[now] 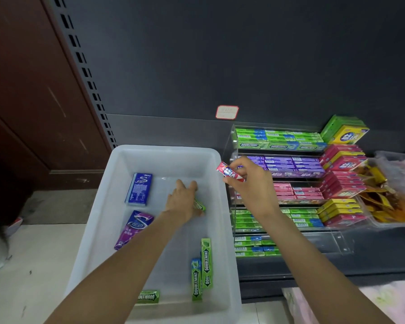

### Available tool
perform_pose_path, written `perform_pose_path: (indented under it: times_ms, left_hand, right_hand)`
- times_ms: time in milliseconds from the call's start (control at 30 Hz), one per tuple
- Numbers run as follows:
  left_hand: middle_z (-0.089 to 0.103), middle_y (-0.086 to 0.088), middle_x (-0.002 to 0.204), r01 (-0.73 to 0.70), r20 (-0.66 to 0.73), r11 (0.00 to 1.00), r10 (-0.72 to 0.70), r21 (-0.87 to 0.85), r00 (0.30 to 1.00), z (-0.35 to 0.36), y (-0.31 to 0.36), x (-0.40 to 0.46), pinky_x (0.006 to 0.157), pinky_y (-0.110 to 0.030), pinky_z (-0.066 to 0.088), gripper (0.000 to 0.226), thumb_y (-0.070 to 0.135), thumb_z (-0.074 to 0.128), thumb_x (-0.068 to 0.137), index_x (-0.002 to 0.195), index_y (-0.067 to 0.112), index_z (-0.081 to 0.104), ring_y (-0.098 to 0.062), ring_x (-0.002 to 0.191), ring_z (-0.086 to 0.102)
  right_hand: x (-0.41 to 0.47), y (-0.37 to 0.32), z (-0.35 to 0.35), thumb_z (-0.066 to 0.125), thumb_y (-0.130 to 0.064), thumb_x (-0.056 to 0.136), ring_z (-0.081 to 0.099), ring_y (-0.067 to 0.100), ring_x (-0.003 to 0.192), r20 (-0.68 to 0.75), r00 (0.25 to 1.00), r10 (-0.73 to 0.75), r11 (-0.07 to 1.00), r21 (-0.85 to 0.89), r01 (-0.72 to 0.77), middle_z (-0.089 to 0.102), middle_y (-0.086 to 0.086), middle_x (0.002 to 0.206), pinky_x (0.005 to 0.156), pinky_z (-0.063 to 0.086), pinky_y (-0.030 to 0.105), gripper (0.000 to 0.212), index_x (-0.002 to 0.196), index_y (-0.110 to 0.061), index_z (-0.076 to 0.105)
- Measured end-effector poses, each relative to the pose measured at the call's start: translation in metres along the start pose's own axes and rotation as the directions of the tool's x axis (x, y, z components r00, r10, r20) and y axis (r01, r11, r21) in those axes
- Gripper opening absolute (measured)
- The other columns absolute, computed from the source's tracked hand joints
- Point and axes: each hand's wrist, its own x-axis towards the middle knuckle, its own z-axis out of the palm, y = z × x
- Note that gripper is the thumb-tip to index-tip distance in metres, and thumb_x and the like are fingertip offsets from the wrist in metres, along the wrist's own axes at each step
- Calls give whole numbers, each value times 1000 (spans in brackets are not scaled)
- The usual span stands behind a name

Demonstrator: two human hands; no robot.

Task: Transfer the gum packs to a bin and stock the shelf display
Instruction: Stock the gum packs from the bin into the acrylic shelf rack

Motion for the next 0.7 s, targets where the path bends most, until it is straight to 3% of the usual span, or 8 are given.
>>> perform_pose_path:
  times_ms: [100, 200, 333, 433, 533, 600, 700]
  left_hand:
    - [31, -11, 117, 66, 53, 987, -59, -147, 997, 3, -9, -9, 91, -31, 44, 52, 29, 81, 69, 110, 14, 54, -30, 92, 53]
    - [48, -11, 109, 30, 7, 979, -29, -199, 1000, 2, -14, -18, 77, -24, 39, 33, 26, 74, 78, 103, 10, 60, -30, 96, 55]
    - [62, -8, 101, -65, -220, 931, -17, -358, 975, -16, 4, -32, 74, -26, 43, 19, 28, 68, 84, 94, 14, 63, -22, 85, 56]
    - [64, -5, 94, -194, -443, 889, -12, -415, 896, -37, 26, -46, 73, -24, 46, 16, 22, 66, 86, 98, 11, 65, -18, 79, 57]
    - [63, 0, 89, -277, -546, 868, 9, -412, 838, -53, 56, -61, 68, -20, 42, 16, 21, 64, 88, 98, 10, 66, -15, 75, 55]
    - [67, -2, 94, -295, -532, 885, 66, -359, 844, -51, 80, -66, 71, -18, 42, 16, 20, 63, 89, 101, 12, 66, -15, 78, 56]
    - [69, -3, 102, -299, -512, 895, 95, -331, 854, -33, 117, -73, 68, -4, 36, 19, 18, 61, 90, 108, 12, 66, -13, 85, 58]
  right_hand:
    - [-6, 1, 2, 74, -18, 79, 66, 13, 75, 3, 1000, 11, 998, 54, -11, 72, -3, 91, 69, 55, 37, 17, 92, -19, 63]
    - [-13, 1, 3, 74, -15, 79, 63, 8, 68, 8, 1000, -10, 994, 108, 9, 68, -10, 80, 67, 54, 36, 15, 90, -19, 64]
    - [-18, 7, -8, 69, -9, 82, 63, 11, 68, -1, 999, -37, 989, 144, 37, 68, -7, 82, 62, 48, 17, 15, 94, -19, 67]
    - [-19, 19, -25, 64, -6, 86, 61, 5, 90, -22, 999, -39, 989, 139, 42, 69, -5, 98, 78, 48, 16, 19, 103, -16, 67]
    - [-23, 35, -48, 61, -5, 89, 57, 2, 99, -30, 998, -56, 989, 138, 60, 68, -4, 106, 86, 43, 15, 22, 108, -14, 66]
    - [-27, 47, -64, 61, -4, 88, 56, 3, 95, -35, 997, -73, 989, 127, 77, 68, -2, 105, 81, 39, 11, 21, 107, -13, 66]
    - [-36, 70, -91, 59, -3, 89, 54, 5, 92, -13, 996, -93, 989, 111, 94, 67, 0, 104, 80, 39, 13, 19, 105, -11, 64]
